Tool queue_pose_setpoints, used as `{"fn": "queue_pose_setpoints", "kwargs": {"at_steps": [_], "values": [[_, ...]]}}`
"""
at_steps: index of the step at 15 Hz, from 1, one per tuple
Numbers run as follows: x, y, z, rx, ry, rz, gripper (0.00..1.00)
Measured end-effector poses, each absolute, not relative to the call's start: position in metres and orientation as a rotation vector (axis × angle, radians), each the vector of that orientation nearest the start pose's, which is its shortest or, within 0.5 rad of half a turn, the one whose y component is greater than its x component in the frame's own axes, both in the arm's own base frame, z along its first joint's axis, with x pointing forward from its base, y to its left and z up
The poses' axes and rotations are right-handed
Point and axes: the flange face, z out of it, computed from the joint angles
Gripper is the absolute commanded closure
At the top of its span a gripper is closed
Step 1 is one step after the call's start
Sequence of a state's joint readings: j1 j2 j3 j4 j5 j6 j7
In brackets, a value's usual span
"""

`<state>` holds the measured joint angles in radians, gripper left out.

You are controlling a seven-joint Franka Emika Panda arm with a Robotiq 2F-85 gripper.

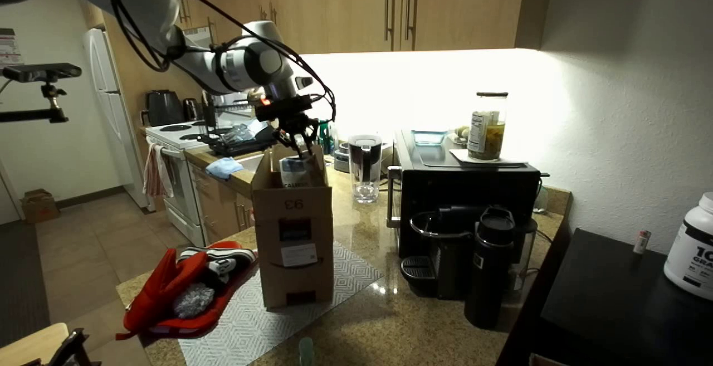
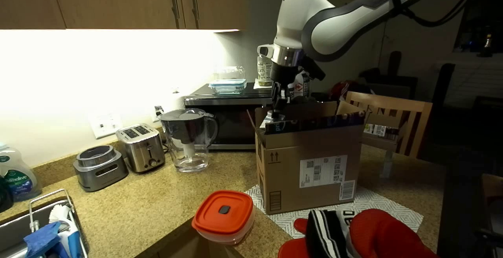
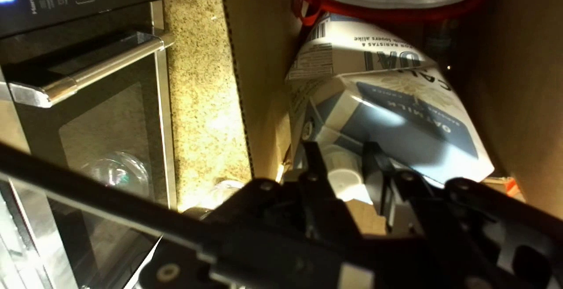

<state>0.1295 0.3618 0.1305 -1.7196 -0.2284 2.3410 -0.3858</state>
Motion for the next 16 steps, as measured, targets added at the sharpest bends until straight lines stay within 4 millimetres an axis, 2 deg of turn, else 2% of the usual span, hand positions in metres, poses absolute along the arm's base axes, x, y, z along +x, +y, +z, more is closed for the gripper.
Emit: {"fn": "queue_pose_setpoints", "kwargs": {"at_steps": [6,16], "values": [[0.656,0.156,0.428,-3.056,-1.145,-0.479,0.93],[0.644,0.150,0.492,-3.017,-1.010,-0.626,0.93]]}}
